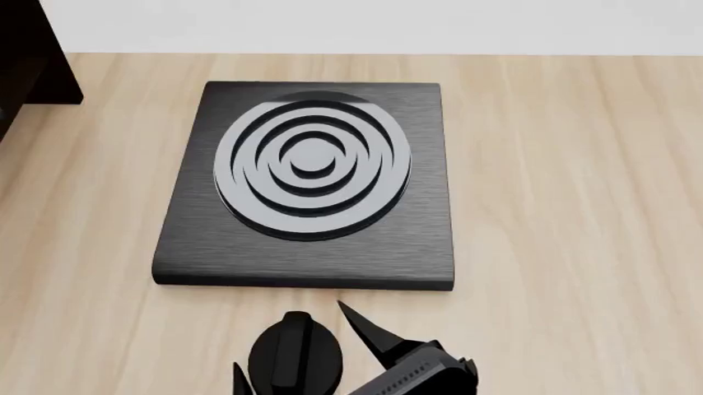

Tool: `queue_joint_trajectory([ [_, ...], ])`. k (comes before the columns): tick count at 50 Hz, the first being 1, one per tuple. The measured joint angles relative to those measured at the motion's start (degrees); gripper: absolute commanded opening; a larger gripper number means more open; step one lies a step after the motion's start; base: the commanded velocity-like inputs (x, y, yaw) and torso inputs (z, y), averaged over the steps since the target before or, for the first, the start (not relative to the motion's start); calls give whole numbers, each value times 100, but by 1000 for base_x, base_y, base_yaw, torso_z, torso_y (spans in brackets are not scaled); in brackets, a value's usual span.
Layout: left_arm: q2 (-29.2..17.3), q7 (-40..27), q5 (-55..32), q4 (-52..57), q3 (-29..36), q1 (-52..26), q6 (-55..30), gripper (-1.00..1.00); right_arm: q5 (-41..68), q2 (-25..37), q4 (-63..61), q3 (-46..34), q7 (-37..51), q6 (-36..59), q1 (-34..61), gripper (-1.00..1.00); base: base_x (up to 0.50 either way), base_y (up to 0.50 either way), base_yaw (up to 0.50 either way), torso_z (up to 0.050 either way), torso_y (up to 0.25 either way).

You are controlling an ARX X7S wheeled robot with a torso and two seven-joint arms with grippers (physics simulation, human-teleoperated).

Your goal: Put the frying pan on the cabinet shelf.

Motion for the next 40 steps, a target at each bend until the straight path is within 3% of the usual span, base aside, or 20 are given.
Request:
queue_joint_trajectory([
  [13, 19, -169, 38, 425, -168, 253, -10, 100, 37, 33, 26, 22, 12, -53, -21, 100, 0, 1, 2, 0, 0],
  [40, 278, -1174, -435, 2474, -886, 1357, 84, 100, 122, 81, -14, 43, 58, -63, -54, 100, 0, 0, 0, 0, 0],
])
